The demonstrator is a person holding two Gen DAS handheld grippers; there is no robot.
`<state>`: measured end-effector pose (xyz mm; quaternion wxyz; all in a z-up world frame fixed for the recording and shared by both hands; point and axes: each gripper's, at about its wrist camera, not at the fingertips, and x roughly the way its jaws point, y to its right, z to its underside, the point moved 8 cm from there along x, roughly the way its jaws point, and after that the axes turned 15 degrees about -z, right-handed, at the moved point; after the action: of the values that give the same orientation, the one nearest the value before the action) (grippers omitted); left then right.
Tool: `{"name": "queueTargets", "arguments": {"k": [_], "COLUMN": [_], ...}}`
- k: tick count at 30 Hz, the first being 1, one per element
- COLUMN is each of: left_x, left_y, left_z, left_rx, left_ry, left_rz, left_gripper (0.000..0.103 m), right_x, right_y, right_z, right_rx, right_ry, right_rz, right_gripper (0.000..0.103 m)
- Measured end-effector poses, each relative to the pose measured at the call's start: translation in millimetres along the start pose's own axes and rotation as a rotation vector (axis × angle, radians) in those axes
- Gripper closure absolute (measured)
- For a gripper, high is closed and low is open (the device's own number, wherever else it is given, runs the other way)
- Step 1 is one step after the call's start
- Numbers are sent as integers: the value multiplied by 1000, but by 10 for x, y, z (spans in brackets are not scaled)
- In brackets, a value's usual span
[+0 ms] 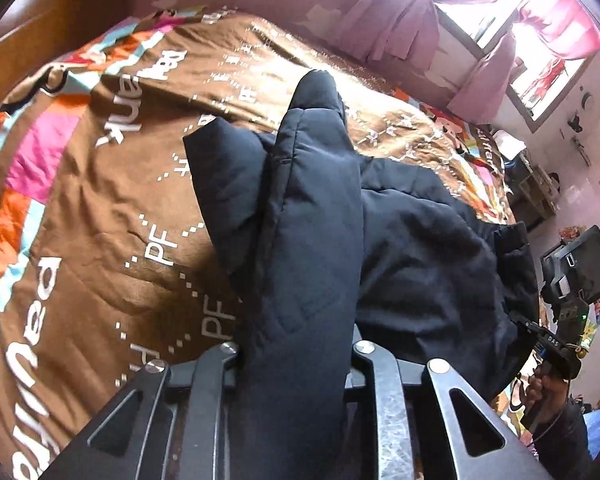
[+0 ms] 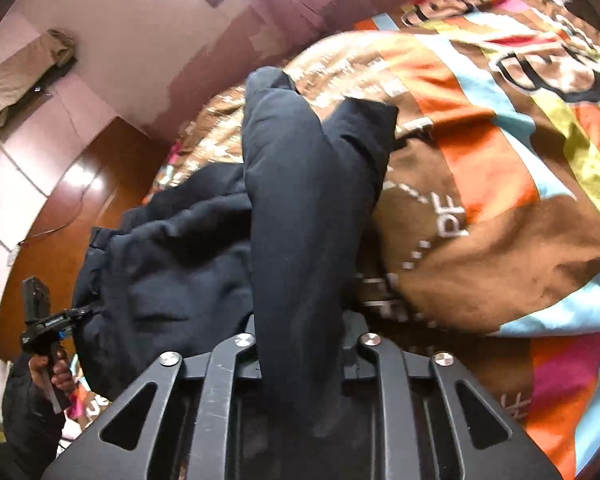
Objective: Fold large clothes
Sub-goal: 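Lift the sleeve with both tools and lay it over the bundle, then open both tools and release the sleeve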
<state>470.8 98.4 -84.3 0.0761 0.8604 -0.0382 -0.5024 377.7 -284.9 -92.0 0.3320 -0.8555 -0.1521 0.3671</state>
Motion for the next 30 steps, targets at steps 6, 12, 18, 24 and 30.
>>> {"name": "queueTargets", "arguments": {"k": [6,12,18,24,30], "left_x": [-490,-911,-1011,-627,-366], "left_y": [44,-150,-272,-327,-448], "left_z": [65,290,595,932,1122], "left_rx": [52,46,26,25,0], "left_ry": [27,35,27,-1,-27], "left_rz": [-34,-25,-17,-62,-157], "left_gripper": [85,85,85,85,75], "right_x": [-321,-687,-880,-716,-677], "right_y": [-645,-1093,-1197,-779,-461], "right_z": [21,187,436,763,901], "right_rx": [-95,-167,-182,-115,-48], "right_ry": [23,11,-3,-45,-22], "right_rz": [-47,-69,-61,48,132], "right_gripper": [88,89,89,88,78]}}
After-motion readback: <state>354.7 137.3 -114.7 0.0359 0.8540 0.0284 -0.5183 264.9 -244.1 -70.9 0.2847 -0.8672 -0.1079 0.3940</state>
